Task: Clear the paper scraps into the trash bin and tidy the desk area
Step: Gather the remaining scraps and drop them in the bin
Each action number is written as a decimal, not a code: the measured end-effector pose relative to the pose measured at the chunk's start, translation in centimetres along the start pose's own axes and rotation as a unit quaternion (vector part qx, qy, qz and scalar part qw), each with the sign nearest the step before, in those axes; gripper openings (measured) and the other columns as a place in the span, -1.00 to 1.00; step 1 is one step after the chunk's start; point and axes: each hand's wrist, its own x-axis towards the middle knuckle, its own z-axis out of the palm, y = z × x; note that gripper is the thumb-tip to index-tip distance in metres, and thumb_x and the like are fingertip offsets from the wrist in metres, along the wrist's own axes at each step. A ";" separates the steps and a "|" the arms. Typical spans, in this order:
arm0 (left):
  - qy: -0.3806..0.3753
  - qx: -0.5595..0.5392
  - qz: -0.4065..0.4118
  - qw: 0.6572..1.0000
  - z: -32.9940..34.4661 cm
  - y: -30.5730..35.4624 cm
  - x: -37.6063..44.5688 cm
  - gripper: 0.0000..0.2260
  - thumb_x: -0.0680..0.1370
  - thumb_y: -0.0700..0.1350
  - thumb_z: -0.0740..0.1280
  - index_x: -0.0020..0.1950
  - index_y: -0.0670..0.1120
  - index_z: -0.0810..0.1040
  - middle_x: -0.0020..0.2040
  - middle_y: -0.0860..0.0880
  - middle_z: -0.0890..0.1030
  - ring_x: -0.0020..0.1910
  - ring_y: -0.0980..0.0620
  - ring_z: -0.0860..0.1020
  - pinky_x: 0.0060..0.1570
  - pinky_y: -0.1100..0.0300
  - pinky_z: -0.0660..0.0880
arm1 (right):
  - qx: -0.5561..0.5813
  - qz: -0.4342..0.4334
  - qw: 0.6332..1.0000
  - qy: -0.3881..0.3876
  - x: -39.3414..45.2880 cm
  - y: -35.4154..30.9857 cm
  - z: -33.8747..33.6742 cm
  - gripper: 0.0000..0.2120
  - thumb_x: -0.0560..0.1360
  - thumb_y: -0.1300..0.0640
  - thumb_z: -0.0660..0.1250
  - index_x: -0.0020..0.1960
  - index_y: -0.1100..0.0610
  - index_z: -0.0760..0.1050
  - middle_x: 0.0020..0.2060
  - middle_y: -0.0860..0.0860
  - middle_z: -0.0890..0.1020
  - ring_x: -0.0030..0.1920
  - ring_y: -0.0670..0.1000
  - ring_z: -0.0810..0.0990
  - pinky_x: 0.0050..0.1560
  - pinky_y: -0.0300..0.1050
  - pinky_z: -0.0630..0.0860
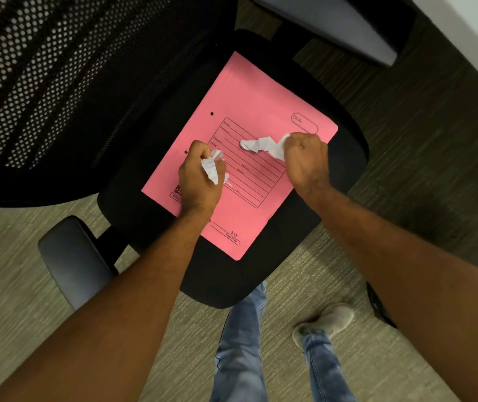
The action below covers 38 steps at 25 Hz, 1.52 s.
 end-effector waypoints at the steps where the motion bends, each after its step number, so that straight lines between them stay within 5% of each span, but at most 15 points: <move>1: 0.006 -0.006 0.004 1.000 -0.2 -0.1 -0.2 -0.82 0.60 -0.26 0.39 -0.05 -0.12 0.39 -0.20 0.15 0.49 -0.24 0.36 0.58 -0.37 0.43 0.53 | -0.001 0.011 1.000 0.022 0.0 0.1 -0.1 -0.58 0.55 0.03 0.20 -0.49 -0.04 0.45 -0.58 -0.18 0.38 -0.56 -0.15 0.32 -0.44 -0.15 0.32; 3: 0.019 -0.022 0.001 1.000 -0.5 -0.1 -0.3 -0.82 0.60 -0.25 0.38 -0.05 -0.10 0.38 -0.20 0.15 0.48 -0.24 0.35 0.58 -0.37 0.43 0.52 | -0.024 0.009 0.999 0.030 0.0 0.3 -0.1 -0.50 0.56 -0.08 0.28 -0.54 -0.03 0.38 -0.66 -0.16 0.31 -0.62 -0.12 0.28 -0.50 -0.20 0.28; 7: 0.017 0.006 -0.038 0.999 -0.6 -0.4 -0.5 -0.85 0.61 -0.21 0.37 0.01 -0.05 0.40 -0.17 0.15 0.50 -0.23 0.22 0.57 -0.42 0.45 0.50 | -0.098 -0.056 0.993 0.022 0.2 1.0 0.2 -0.60 0.62 0.04 0.36 -0.35 -0.03 0.33 -0.51 -0.14 0.38 -0.56 -0.17 0.35 -0.46 -0.21 0.31; 10: -0.044 0.108 -0.017 0.993 -0.6 -1.1 -1.2 -0.81 0.64 -0.17 0.34 0.22 0.03 0.46 -0.15 0.11 0.55 -0.21 0.23 0.57 -0.43 0.40 0.49 | -0.166 -0.129 0.977 -0.020 0.1 0.1 0.3 -0.89 0.64 0.07 0.37 0.11 -0.01 0.45 -0.32 -0.17 0.52 -0.35 -0.11 0.57 -0.35 -0.18 0.52; 12: -0.063 0.170 0.026 0.983 -0.5 -1.8 -1.9 -0.73 0.65 -0.16 0.33 0.35 0.00 0.47 -0.07 -0.01 0.65 -0.17 0.07 0.65 -0.32 0.34 0.53 | -0.231 -0.182 0.953 -0.066 0.0 -0.4 0.7 -0.63 0.64 0.03 0.37 0.41 -0.05 0.38 -0.16 -0.08 0.65 -0.17 0.05 0.65 -0.17 -0.09 0.57; 14: -0.060 0.216 0.053 0.973 -0.2 -2.4 -2.8 -0.69 0.63 -0.17 0.36 0.37 -0.05 0.46 0.04 -0.10 0.68 -0.09 -0.01 0.69 -0.25 0.22 0.64 | -0.292 -0.216 0.927 -0.091 0.3 -0.6 1.1 -0.57 0.66 -0.01 0.34 0.48 -0.04 0.34 0.00 0.06 0.71 -0.05 0.15 0.69 -0.11 -0.01 0.60; 19: -0.066 0.292 0.042 0.953 0.7 -2.8 -3.5 -0.60 0.58 -0.10 0.44 0.37 -0.06 0.42 0.14 -0.10 0.65 -0.06 -0.02 0.69 -0.25 0.17 0.65 | -0.316 -0.219 0.917 -0.111 0.5 -0.2 1.7 -0.71 0.71 0.00 0.22 0.39 0.07 0.41 -0.02 0.07 0.70 -0.06 0.12 0.67 -0.07 0.06 0.66; 24: -0.040 0.286 -0.027 0.957 0.9 -1.8 -2.6 -0.57 0.61 -0.11 0.41 0.42 -0.08 0.34 0.08 -0.11 0.65 -0.16 0.00 0.67 -0.33 0.24 0.56 | -0.204 -0.180 0.957 -0.105 1.0 0.8 0.7 -0.85 0.73 0.01 0.13 0.15 0.08 0.39 -0.34 -0.06 0.52 -0.38 -0.07 0.51 -0.39 -0.18 0.40; 29: -0.047 0.286 -0.036 0.956 0.5 -1.8 -1.5 -0.70 0.68 -0.12 0.29 0.40 -0.13 0.39 0.00 -0.11 0.68 -0.30 0.09 0.58 -0.50 0.38 0.36 | -0.112 -0.119 0.984 -0.074 0.8 2.2 -0.3 -0.78 0.70 -0.03 0.10 -0.01 0.05 0.42 -0.39 -0.07 0.46 -0.44 -0.12 0.39 -0.43 -0.19 0.37; 33: -0.053 0.201 -0.064 0.976 -0.4 -1.5 -0.6 -0.75 0.64 -0.07 0.36 0.28 -0.11 0.50 0.02 -0.08 0.66 -0.14 -0.02 0.69 -0.38 0.30 0.54 | -0.033 -0.067 0.997 -0.028 0.0 2.9 -0.8 -0.76 0.67 0.03 0.15 -0.13 0.03 0.45 -0.41 -0.13 0.40 -0.48 -0.19 0.34 -0.44 -0.30 0.35; 36: -0.052 0.183 -0.056 0.980 0.3 -0.7 -0.7 -0.79 0.63 -0.06 0.37 0.23 -0.09 0.54 -0.06 0.00 0.60 -0.28 0.20 0.57 -0.47 0.47 0.43 | 0.024 -0.026 0.999 0.003 -0.8 3.3 -1.5 -0.73 0.64 0.06 0.21 -0.23 -0.01 0.40 -0.41 -0.15 0.38 -0.46 -0.20 0.33 -0.40 -0.32 0.33; 38: -0.065 0.164 -0.036 0.984 1.7 0.4 -1.4 -0.86 0.61 -0.09 0.38 0.15 -0.06 0.55 -0.11 0.06 0.58 -0.29 0.29 0.51 -0.56 0.52 0.37 | 0.070 -0.003 0.997 0.012 -1.4 4.1 -2.6 -0.71 0.62 0.07 0.26 -0.26 0.13 0.41 -0.40 -0.11 0.36 -0.41 -0.17 0.28 -0.38 -0.25 0.32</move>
